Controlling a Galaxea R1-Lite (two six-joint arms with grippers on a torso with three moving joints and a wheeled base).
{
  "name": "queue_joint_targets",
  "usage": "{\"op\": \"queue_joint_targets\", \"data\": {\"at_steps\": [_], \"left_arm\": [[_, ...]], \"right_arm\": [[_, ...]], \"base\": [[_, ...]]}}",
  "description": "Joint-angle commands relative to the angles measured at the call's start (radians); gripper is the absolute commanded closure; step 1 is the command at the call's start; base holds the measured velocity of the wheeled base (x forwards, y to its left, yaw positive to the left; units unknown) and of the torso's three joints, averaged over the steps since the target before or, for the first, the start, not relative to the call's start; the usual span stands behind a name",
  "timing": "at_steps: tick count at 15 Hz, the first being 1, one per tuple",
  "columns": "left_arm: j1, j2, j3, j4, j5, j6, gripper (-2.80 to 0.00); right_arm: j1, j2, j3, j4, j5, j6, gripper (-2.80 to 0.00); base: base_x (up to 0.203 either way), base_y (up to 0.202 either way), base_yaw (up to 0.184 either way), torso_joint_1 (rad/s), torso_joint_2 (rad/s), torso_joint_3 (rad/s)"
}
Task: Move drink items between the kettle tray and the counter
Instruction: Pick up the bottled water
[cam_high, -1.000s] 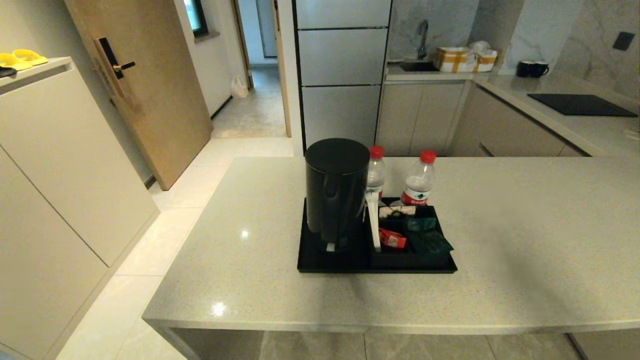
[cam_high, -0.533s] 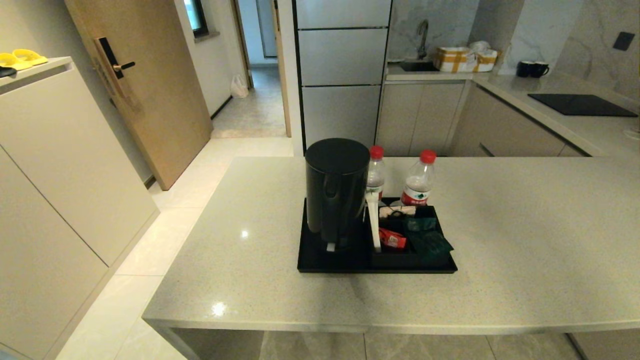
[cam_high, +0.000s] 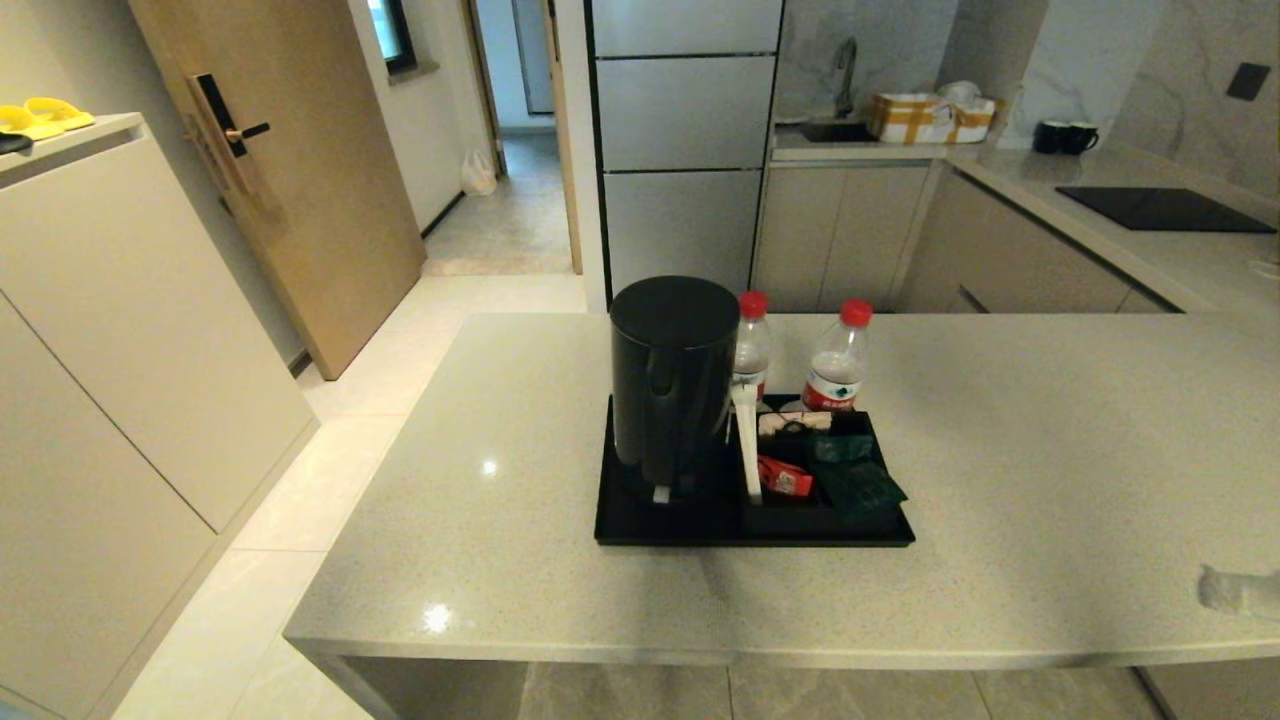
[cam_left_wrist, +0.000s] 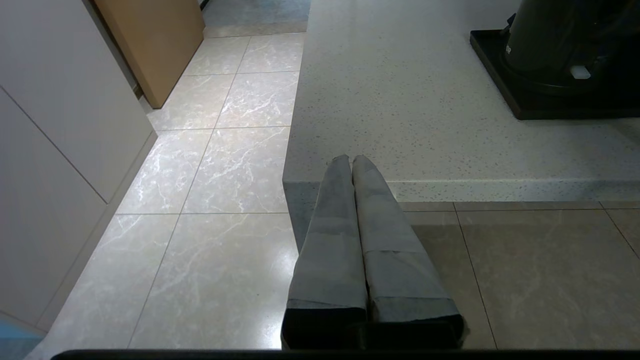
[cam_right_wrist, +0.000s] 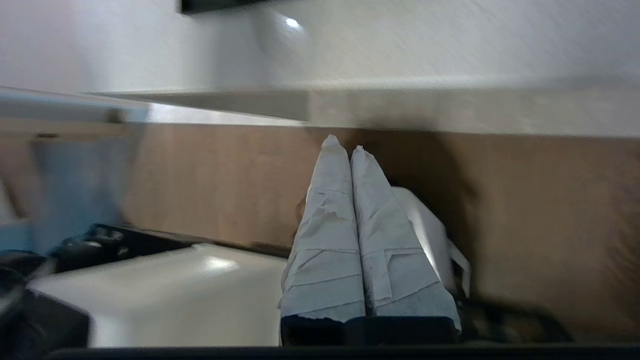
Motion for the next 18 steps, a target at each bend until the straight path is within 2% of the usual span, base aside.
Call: {"op": "queue_joint_targets", "data": {"at_steps": [1, 3, 4, 5, 8, 9, 13, 15, 18], "left_arm": [[0.000, 0.001, 0.000, 0.000, 0.000, 0.000, 0.00], [0.000, 0.001, 0.000, 0.001, 0.000, 0.000, 0.00], [0.000, 0.001, 0.000, 0.001, 0.000, 0.000, 0.00], [0.000, 0.001, 0.000, 0.000, 0.000, 0.000, 0.00], [0.000, 0.001, 0.000, -0.001, 0.000, 0.000, 0.00], [0.000, 0.001, 0.000, -0.001, 0.000, 0.000, 0.00], [0.000, 0.001, 0.000, -0.001, 0.000, 0.000, 0.00], [0.000, 0.001, 0.000, 0.001, 0.000, 0.000, 0.00], [0.000, 0.001, 0.000, -0.001, 0.000, 0.000, 0.00]], "right_arm": [[0.060, 0.192, -0.013, -0.168, 0.006, 0.036, 0.00], [0.078, 0.302, -0.020, -0.325, -0.013, 0.054, 0.00], [0.092, 0.355, -0.021, -0.421, -0.051, 0.067, 0.00], [0.119, 0.391, -0.017, -0.536, -0.116, 0.075, 0.00], [0.279, 0.497, 0.014, -0.834, -0.321, 0.077, 0.00], [0.307, 0.530, 0.010, -0.877, -0.347, 0.076, -2.80], [0.327, 0.617, -0.083, -0.938, -0.353, 0.068, -2.80], [0.330, 0.640, -0.079, -1.021, -0.360, 0.046, -2.80], [0.338, 0.644, -0.060, -1.061, -0.364, 0.043, -2.80]], "base": [[0.000, 0.000, 0.000, 0.000, 0.00, 0.000], [0.000, 0.000, 0.000, 0.000, 0.00, 0.000], [0.000, 0.000, 0.000, 0.000, 0.00, 0.000], [0.000, 0.000, 0.000, 0.000, 0.00, 0.000], [0.000, 0.000, 0.000, 0.000, 0.00, 0.000], [0.000, 0.000, 0.000, 0.000, 0.00, 0.000], [0.000, 0.000, 0.000, 0.000, 0.00, 0.000], [0.000, 0.000, 0.000, 0.000, 0.00, 0.000], [0.000, 0.000, 0.000, 0.000, 0.00, 0.000]]}}
